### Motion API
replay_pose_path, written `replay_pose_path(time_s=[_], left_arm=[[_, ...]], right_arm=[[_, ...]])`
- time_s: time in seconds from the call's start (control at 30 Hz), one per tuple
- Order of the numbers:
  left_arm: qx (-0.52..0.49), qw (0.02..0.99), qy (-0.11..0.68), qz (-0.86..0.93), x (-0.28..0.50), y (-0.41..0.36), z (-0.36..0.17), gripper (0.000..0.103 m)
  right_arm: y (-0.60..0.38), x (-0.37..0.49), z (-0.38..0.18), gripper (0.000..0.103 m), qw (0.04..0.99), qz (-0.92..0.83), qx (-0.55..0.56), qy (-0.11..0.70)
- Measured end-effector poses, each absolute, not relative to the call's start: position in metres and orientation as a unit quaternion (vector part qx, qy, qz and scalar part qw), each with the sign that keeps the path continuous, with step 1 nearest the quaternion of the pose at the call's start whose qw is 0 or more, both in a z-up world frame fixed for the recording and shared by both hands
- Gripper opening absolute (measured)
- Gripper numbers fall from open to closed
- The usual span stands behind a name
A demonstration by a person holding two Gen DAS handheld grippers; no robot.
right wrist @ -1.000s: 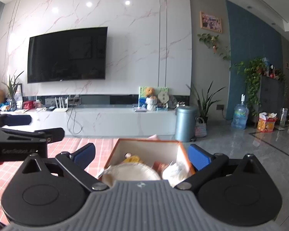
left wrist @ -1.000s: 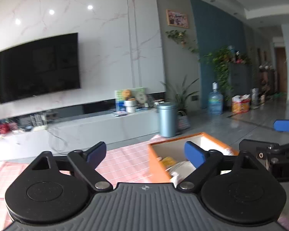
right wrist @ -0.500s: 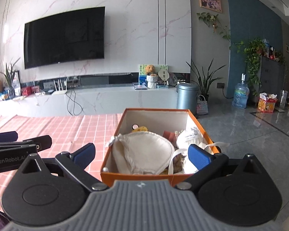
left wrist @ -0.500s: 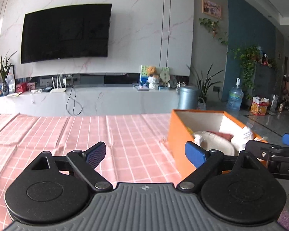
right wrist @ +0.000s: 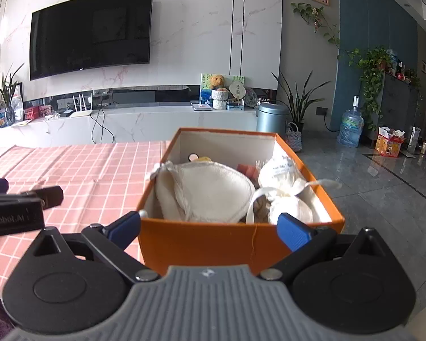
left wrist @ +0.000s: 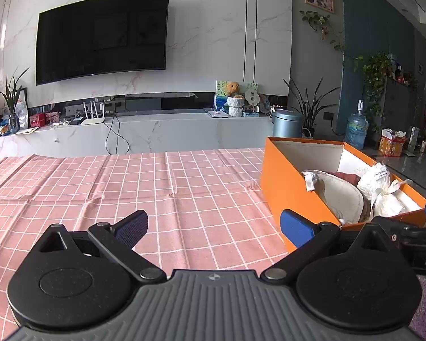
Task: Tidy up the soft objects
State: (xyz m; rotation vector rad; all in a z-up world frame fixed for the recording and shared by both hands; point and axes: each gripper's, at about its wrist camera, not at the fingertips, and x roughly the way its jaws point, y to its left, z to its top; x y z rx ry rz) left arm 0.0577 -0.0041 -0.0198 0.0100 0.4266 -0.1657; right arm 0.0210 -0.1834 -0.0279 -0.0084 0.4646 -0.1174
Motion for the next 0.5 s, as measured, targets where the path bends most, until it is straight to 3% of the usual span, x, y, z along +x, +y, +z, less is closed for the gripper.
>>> replay_pose_path(time_s=[0.5], left_arm=[[0.028,0.97,0.222,-0.093,0.052,-0.015,-0.022,0.103]], right_arm=[[-0.18,0.015,-0.034,0.1,0.97,-0.056,-0.007,0.235]])
